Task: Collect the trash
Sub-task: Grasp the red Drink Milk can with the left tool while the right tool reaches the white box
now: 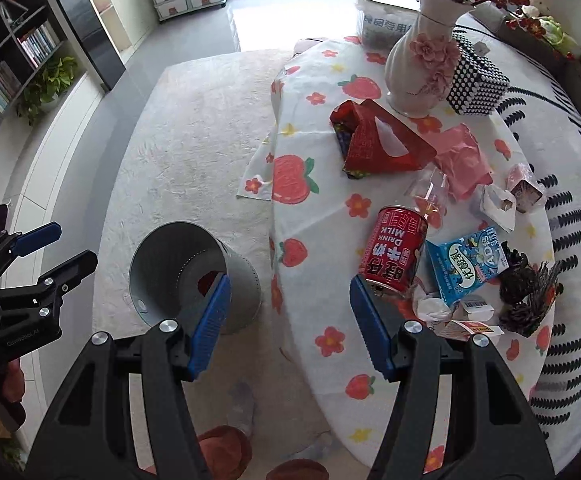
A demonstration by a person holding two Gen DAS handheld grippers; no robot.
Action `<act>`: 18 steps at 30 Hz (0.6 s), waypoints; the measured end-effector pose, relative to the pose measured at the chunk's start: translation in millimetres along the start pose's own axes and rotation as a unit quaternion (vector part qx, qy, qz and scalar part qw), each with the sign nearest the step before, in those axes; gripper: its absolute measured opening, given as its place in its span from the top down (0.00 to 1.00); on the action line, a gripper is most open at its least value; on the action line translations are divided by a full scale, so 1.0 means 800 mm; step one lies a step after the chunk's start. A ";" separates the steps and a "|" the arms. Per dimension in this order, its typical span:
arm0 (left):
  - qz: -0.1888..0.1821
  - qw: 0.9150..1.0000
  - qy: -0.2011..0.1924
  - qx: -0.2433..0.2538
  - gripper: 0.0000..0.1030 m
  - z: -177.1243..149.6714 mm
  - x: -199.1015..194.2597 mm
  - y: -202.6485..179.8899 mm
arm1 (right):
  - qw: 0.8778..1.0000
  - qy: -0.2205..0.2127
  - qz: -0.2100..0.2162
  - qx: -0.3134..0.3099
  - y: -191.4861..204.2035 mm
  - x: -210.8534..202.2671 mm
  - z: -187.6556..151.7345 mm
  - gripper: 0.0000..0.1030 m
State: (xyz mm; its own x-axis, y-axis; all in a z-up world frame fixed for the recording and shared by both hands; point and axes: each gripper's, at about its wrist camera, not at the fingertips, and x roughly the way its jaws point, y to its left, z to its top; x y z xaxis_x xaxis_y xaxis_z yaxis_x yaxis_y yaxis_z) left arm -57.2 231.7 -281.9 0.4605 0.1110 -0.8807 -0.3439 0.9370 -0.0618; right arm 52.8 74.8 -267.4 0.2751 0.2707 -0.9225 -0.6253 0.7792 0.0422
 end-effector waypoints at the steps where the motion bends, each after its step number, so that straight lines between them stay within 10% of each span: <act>1: -0.006 1.000 -0.003 0.007 0.27 0.005 0.000 -0.010 | 1.000 -0.004 -0.007 0.010 -0.011 -0.004 -0.001 0.42; 18: -0.060 0.995 0.007 0.075 0.27 0.062 0.044 -0.197 | 0.994 -0.014 -0.073 0.080 -0.198 -0.035 -0.030 0.31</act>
State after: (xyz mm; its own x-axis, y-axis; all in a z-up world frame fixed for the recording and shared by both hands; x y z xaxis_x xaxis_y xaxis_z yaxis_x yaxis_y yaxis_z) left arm 53.6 104.4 -280.2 0.4797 -0.0089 -0.8774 -0.1603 0.9822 -0.0975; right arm 126.3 -69.6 -257.2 0.3762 0.1610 -0.9125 -0.4529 0.8911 -0.0295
